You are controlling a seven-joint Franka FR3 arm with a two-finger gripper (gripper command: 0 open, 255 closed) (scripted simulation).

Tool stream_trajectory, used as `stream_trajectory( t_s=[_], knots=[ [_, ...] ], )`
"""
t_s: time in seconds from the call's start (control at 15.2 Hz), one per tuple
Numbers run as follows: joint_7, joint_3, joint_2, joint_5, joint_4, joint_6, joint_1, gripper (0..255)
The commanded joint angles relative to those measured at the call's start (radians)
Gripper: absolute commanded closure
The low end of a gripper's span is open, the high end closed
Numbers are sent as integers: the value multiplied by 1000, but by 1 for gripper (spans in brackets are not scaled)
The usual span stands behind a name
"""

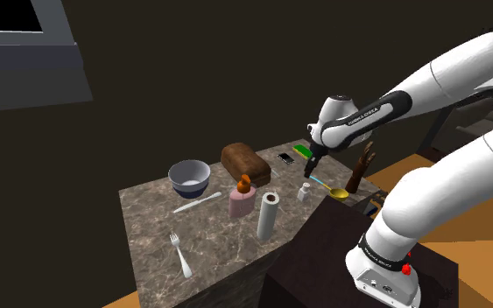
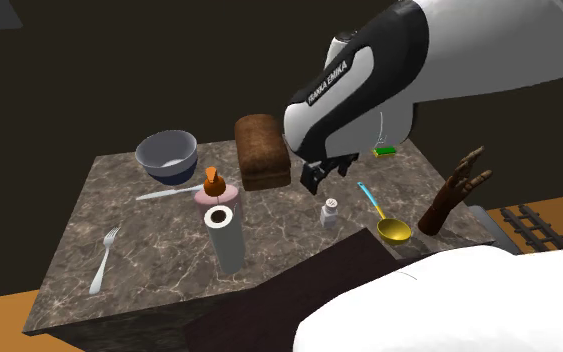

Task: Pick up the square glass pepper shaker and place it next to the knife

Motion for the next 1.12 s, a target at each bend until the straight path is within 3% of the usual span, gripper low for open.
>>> stream_trajectory(
  t_s=[0.0,0.2,0.33,0.59,0.79,0.86,1.06],
  knots=[
    [-37,-35,95,5,4,89,7,0],
    [-124,-96,250,61,21,219,39,0],
    [-216,-132,348,153,37,293,74,0],
    [-325,-121,441,308,46,367,101,0],
    [-441,-65,511,468,61,414,84,0],
    [-462,-45,524,496,64,422,71,0],
    [-460,-41,524,494,64,422,66,0]
  ],
)
